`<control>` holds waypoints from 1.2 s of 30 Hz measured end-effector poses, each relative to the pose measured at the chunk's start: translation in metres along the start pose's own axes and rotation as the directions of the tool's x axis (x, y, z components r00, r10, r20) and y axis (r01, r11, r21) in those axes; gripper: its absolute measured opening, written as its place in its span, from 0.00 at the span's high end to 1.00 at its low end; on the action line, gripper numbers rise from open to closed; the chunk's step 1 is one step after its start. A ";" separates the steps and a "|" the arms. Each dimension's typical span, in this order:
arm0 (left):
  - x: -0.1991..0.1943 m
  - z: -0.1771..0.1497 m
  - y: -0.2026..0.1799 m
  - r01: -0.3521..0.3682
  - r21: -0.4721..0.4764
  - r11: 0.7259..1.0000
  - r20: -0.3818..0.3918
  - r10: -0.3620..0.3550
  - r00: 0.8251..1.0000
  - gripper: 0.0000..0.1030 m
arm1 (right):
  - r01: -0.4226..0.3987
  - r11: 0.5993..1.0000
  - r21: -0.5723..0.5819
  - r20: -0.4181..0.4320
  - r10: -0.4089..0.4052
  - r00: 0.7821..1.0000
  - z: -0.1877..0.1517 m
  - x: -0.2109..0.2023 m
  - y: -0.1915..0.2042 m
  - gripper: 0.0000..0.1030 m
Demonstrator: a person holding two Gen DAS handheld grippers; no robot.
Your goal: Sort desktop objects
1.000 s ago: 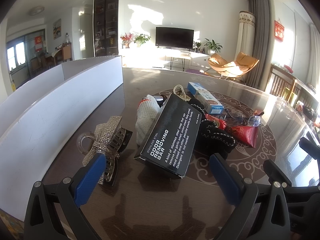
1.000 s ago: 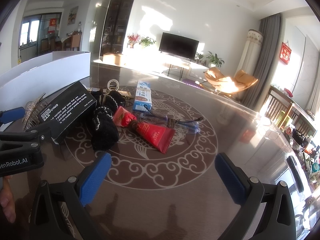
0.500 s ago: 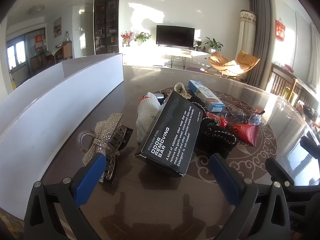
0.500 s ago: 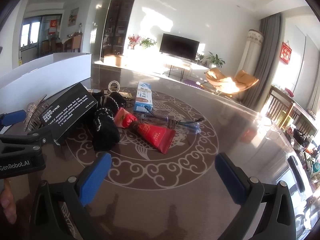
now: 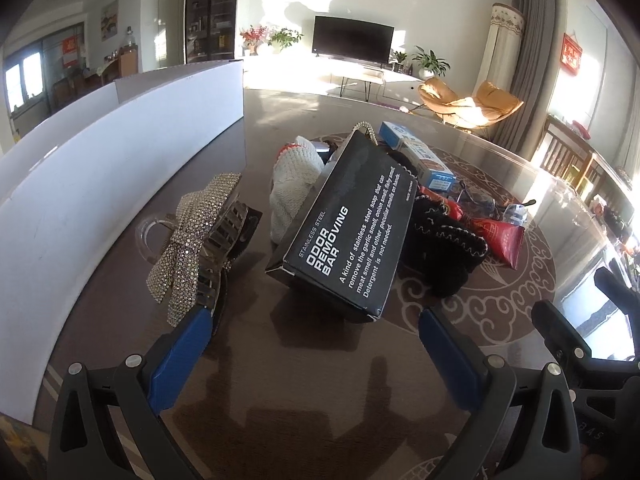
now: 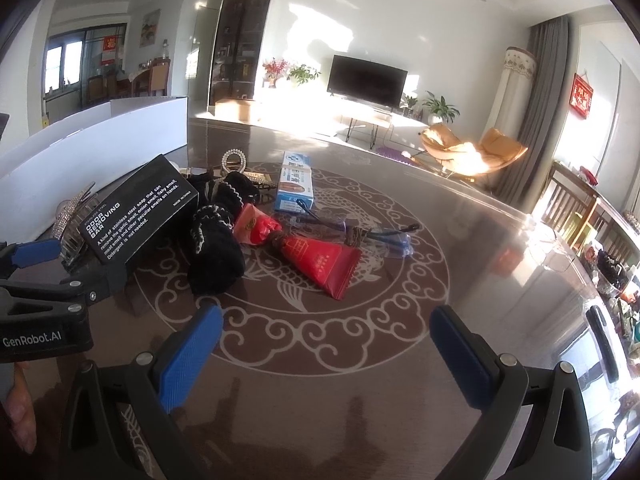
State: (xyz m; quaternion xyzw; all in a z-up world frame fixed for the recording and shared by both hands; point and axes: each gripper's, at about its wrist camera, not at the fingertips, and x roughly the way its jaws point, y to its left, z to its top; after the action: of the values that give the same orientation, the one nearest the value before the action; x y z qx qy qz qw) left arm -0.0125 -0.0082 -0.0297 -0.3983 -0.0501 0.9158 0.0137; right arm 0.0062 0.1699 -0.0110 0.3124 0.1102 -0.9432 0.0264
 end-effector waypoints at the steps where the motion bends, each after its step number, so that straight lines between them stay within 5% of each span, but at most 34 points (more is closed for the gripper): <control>1: 0.003 -0.001 0.002 0.000 -0.010 1.000 -0.016 -0.001 1.000 0.00 | -0.005 1.000 0.002 -0.011 0.005 1.000 0.001 0.002 0.000 0.00; 7: 0.016 -0.002 0.011 -0.005 -0.061 0.998 -0.080 0.000 0.997 0.00 | -0.053 0.998 0.035 -0.097 0.056 0.994 0.001 0.019 -0.005 0.00; 12: 0.034 0.005 -0.008 -0.073 0.086 0.994 -0.129 0.084 0.988 0.00 | -0.087 0.995 0.051 -0.201 0.096 0.975 -0.001 0.043 -0.005 0.00; 15: 0.045 0.018 -0.009 -0.018 0.133 0.991 -0.136 0.037 0.990 0.00 | -0.085 0.996 0.024 -0.254 0.089 0.963 -0.003 0.053 0.002 0.00; 20: 0.068 0.046 -0.003 -0.004 0.145 0.989 -0.130 0.023 0.991 0.00 | -0.095 0.995 0.029 -0.254 0.099 0.962 -0.004 0.052 0.000 0.00; 36: 0.068 0.046 -0.003 0.003 0.150 0.989 -0.130 0.017 0.991 0.00 | -0.122 0.990 0.064 -0.270 0.135 0.953 -0.006 0.053 -0.002 0.00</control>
State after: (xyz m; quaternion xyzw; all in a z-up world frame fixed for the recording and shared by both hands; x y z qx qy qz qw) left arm -0.0928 -0.0047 -0.0478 -0.4553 0.0212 0.8890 0.0437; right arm -0.0334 0.1743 -0.0470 0.4467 0.0699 -0.8896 0.0650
